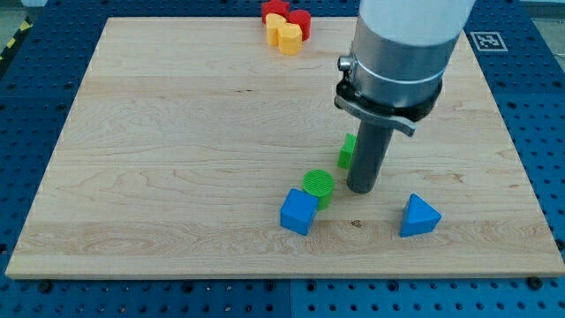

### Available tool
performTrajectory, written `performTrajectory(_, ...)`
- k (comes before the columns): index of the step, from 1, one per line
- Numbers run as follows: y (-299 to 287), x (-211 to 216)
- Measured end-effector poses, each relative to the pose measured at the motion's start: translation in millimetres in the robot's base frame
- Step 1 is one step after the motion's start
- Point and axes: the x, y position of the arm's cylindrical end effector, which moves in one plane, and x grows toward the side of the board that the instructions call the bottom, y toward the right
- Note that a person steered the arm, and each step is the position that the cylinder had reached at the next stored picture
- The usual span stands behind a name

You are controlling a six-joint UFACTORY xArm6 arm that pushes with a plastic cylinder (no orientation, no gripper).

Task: Push the blue triangle towards the green star

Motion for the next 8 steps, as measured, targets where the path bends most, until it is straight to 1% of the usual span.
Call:
performTrajectory(3,-7,-50)
performTrajectory(4,-7,-32)
performTrajectory(5,-6,10)
performTrajectory(7,-3,64)
performTrajectory(8,26,82)
